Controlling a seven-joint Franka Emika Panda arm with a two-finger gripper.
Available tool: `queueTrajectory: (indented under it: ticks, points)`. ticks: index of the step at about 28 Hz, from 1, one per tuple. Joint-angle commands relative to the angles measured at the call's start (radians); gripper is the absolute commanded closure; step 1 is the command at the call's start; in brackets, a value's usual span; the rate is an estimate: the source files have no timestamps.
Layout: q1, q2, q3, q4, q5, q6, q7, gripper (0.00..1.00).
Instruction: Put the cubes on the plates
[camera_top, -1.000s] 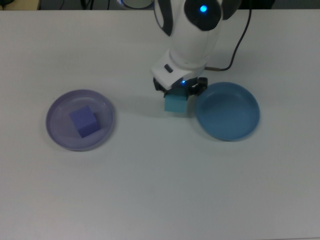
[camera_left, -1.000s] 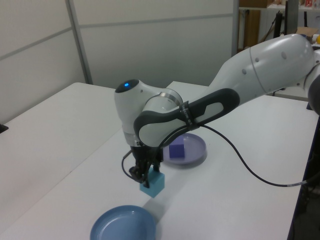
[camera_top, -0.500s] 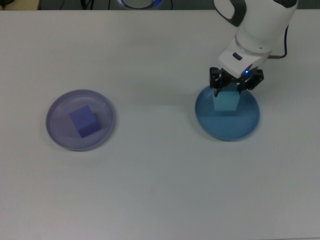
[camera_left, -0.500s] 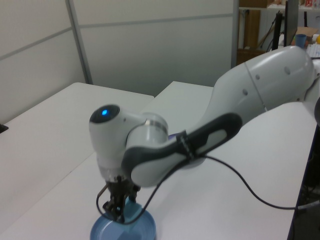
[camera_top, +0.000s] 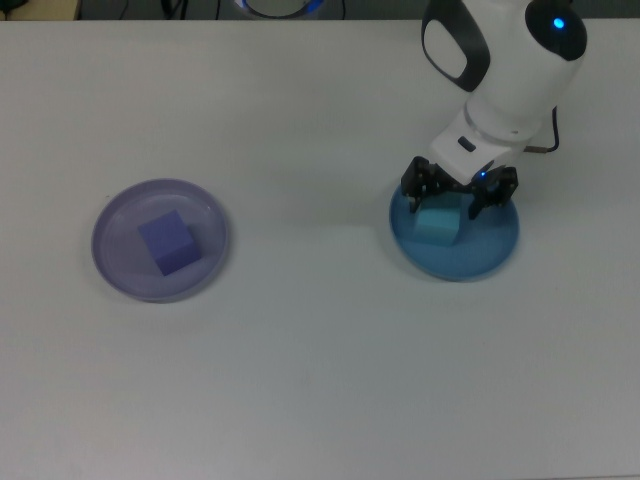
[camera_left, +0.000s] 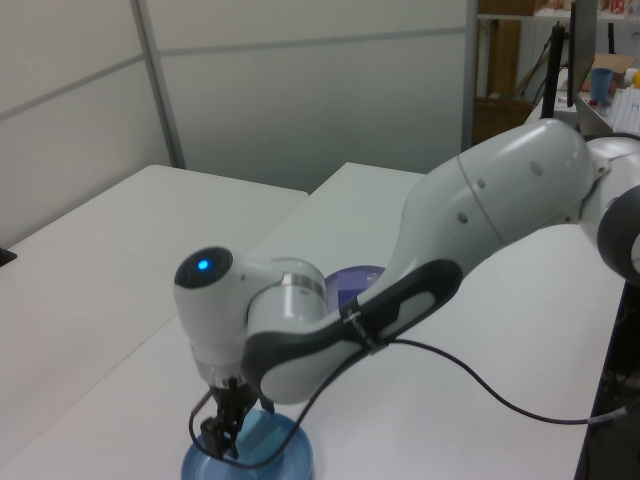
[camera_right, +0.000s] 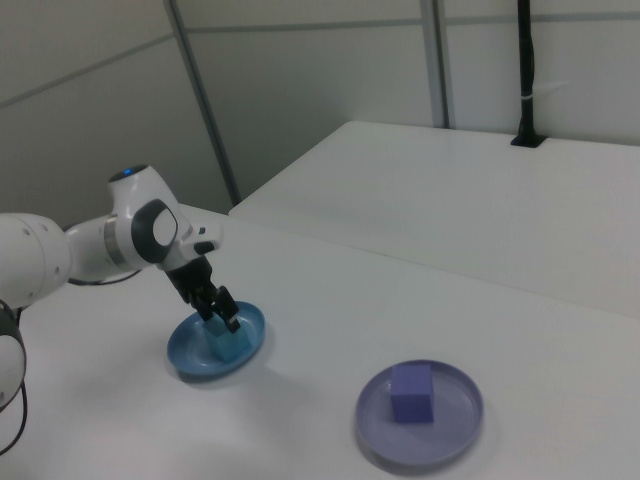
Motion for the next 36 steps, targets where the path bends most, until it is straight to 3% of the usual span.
queueTrajectory:
  ticks: [1, 4, 7, 10, 13, 14, 17, 22, 24, 26, 36]
  points:
    - [-0.007, -0.105, -0.012, -0.003, 0.088, -0.073, 0.012, 0.00]
    - [-0.037, -0.157, -0.019, 0.000, 0.133, -0.132, 0.009, 0.00]
    - [-0.072, -0.201, -0.019, 0.003, 0.138, -0.206, -0.012, 0.00]
    - [-0.163, -0.267, -0.019, 0.003, 0.160, -0.342, -0.155, 0.00]
    - [-0.249, -0.326, -0.022, 0.005, 0.234, -0.431, -0.317, 0.00]
    - [-0.311, -0.370, -0.020, 0.006, 0.292, -0.471, -0.394, 0.00]
    - [-0.373, -0.448, -0.020, 0.000, 0.329, -0.488, -0.457, 0.00]
    - [-0.390, -0.472, -0.011, -0.029, 0.316, -0.476, -0.454, 0.00]
    - [-0.376, -0.472, -0.006, -0.041, 0.271, -0.449, -0.450, 0.00]
    - [-0.370, -0.470, -0.006, -0.044, 0.257, -0.424, -0.436, 0.00]
    - [-0.378, -0.467, -0.012, -0.040, 0.246, -0.392, -0.442, 0.00]
